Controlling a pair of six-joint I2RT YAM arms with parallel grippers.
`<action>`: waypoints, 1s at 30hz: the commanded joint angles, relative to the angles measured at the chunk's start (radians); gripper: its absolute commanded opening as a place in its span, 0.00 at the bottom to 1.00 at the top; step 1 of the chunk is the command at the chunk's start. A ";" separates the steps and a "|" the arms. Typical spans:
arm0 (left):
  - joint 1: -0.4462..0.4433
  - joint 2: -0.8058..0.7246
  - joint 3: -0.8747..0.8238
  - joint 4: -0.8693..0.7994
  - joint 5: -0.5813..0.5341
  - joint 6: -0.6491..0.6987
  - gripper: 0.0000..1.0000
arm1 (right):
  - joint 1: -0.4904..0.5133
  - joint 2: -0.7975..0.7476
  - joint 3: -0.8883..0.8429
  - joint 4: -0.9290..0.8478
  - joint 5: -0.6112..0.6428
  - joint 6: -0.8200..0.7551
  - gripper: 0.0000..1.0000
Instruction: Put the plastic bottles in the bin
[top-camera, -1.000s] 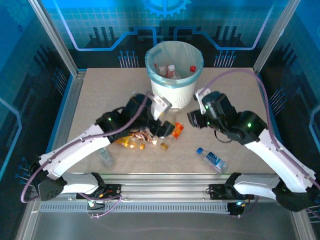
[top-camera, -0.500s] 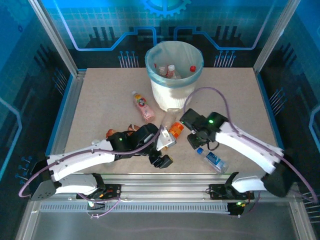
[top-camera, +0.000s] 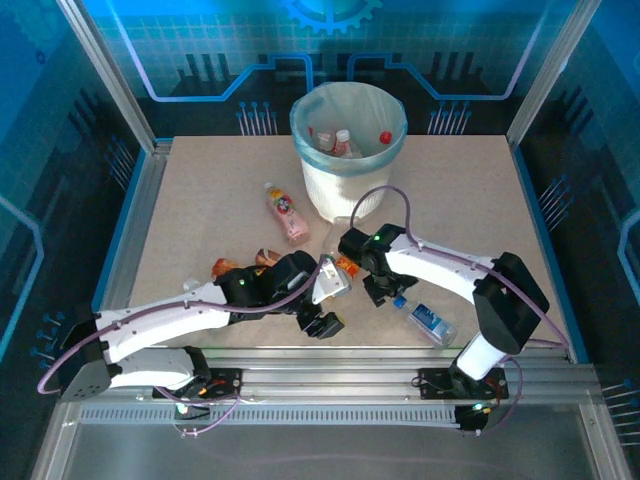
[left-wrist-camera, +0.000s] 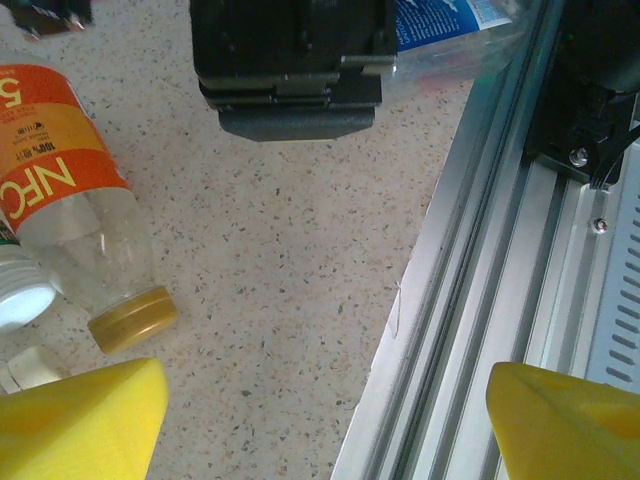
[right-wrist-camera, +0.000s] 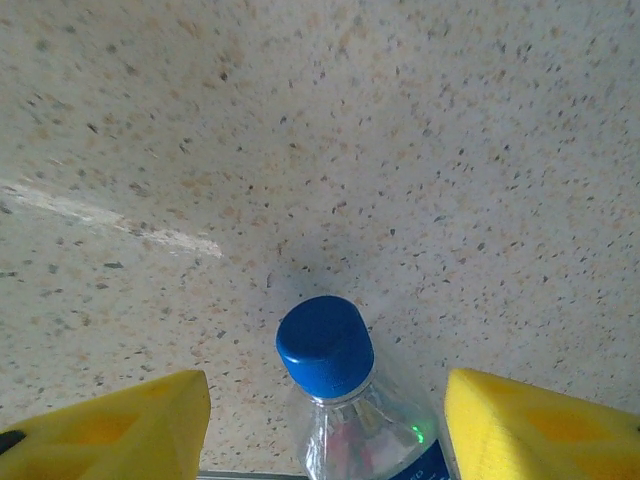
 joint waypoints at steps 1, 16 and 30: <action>-0.007 -0.028 -0.002 0.028 -0.009 0.040 0.85 | -0.016 0.028 -0.038 0.016 -0.010 0.043 0.65; -0.007 -0.039 -0.012 0.043 -0.014 0.045 0.85 | -0.044 0.143 -0.079 0.071 -0.005 0.034 0.58; -0.007 -0.042 -0.007 0.047 -0.024 0.040 0.85 | -0.039 0.043 -0.061 0.005 0.058 0.048 0.34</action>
